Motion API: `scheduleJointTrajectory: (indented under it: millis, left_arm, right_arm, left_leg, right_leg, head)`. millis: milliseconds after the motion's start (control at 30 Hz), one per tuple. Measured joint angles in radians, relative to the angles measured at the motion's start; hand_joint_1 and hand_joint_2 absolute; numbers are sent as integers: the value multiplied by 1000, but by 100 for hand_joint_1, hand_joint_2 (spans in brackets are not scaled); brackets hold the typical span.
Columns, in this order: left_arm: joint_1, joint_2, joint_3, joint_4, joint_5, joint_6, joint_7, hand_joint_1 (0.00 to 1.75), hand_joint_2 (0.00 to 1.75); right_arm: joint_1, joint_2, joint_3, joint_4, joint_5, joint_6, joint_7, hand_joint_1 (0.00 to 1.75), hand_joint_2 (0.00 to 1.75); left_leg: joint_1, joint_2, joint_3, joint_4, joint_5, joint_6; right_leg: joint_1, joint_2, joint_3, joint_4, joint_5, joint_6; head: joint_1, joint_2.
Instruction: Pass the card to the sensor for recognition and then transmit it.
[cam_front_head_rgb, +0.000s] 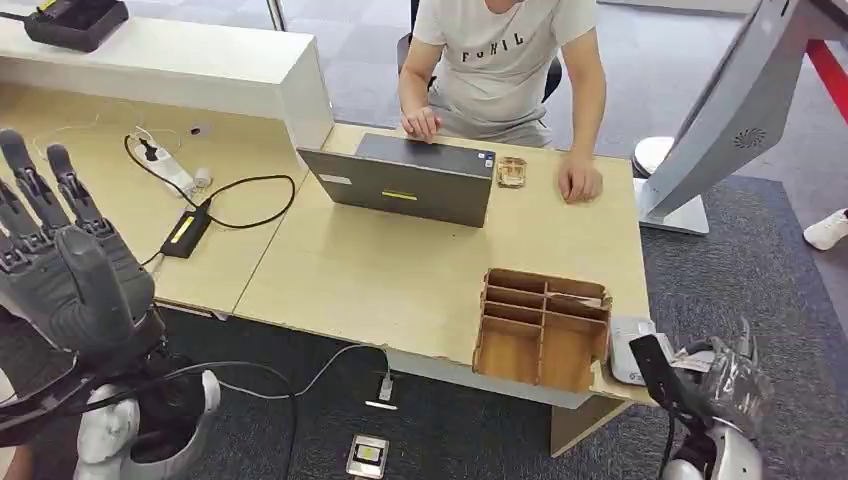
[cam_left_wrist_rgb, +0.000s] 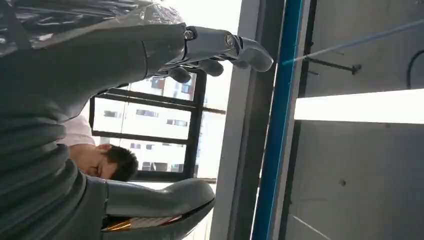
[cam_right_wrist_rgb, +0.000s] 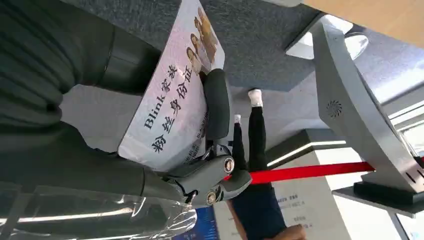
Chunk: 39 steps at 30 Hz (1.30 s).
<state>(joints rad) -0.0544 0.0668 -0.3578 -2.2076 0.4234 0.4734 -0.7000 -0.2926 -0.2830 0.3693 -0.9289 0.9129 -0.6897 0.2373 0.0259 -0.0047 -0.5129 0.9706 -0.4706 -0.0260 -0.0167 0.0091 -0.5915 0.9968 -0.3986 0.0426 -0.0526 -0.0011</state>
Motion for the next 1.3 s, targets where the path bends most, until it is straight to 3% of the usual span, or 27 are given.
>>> scheduleJointTrajectory:
  millis: [567, 1300]
  left_arm:
    - [-5, 11, -18, 2, 25, -18, 0, 0, 175]
    - [-37, 12, -25, 6, 17, -21, 0, 0, 175]
  right_arm:
    - [-5, 65, 11, 92, -33, -1, -30, 175, 175]
    - [-7, 90, 19, 101, -44, -8, -21, 175, 175]
  left_leg:
    - [0, 0, 0, 0, 0, 0]
    - [0, 0, 1, 0, 0, 0]
  right_leg:
    - [0, 0, 0, 0, 0, 0]
    - [0, 0, 0, 0, 0, 0]
  head:
    - [0, 0]
    - [0, 0]
